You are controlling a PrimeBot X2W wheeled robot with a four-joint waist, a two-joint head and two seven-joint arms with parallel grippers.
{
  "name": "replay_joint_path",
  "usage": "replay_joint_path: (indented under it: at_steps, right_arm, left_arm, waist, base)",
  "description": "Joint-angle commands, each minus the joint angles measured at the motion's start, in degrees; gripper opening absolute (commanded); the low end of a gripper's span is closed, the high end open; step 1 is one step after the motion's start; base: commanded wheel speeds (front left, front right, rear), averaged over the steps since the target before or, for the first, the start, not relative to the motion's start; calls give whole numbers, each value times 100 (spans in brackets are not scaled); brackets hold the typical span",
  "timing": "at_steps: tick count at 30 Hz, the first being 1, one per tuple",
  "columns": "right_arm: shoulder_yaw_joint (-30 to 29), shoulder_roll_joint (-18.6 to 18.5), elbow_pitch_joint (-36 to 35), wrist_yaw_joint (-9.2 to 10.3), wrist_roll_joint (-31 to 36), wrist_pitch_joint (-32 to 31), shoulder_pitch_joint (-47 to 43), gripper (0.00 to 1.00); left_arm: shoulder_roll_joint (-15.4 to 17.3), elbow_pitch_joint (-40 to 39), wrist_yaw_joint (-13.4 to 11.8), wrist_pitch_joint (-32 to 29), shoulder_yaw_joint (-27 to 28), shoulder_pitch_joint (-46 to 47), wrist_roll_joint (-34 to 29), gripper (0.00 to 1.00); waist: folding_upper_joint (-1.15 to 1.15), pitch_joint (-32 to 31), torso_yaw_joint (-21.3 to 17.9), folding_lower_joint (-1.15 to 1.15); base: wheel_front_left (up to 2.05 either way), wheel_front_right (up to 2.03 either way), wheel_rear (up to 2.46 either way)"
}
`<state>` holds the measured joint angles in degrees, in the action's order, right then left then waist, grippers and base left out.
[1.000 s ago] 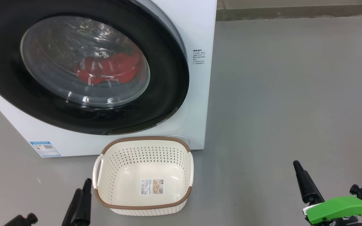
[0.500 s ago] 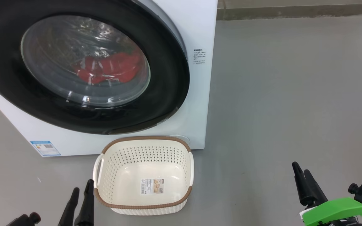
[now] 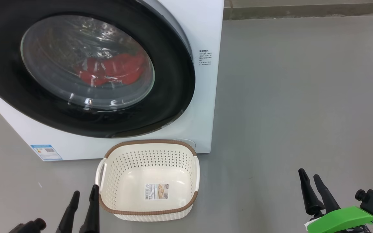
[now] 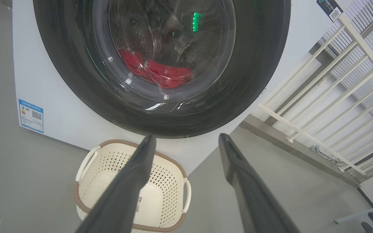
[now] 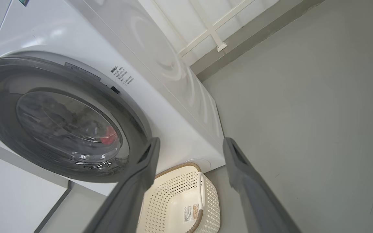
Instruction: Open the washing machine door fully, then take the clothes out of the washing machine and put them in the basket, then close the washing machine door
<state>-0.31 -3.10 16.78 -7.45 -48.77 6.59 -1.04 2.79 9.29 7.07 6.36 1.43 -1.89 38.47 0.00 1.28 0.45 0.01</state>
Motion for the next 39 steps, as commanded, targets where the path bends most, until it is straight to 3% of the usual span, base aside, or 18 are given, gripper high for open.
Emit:
replay_joint_path:
  at_steps: [1,24,39]
  right_arm:
    - [108,-93,-177,-2,191,87,59,100]
    - [145,-65,-288,-3,1535,491,-88,100]
    - [11,-43,-317,-3,2342,726,-199,100]
  left_arm:
    - [91,-210,26,102,99,55,-235,100]
    - [145,-288,35,510,71,-68,-1769,100]
    - [162,-226,40,748,113,-97,-2403,100]
  waist:
    - [0,3,1,0]
    - [0,59,-37,0]
    - [0,88,-58,0]
  base:
    - [0,0,0]
    - [0,0,0]
    - [0,0,0]
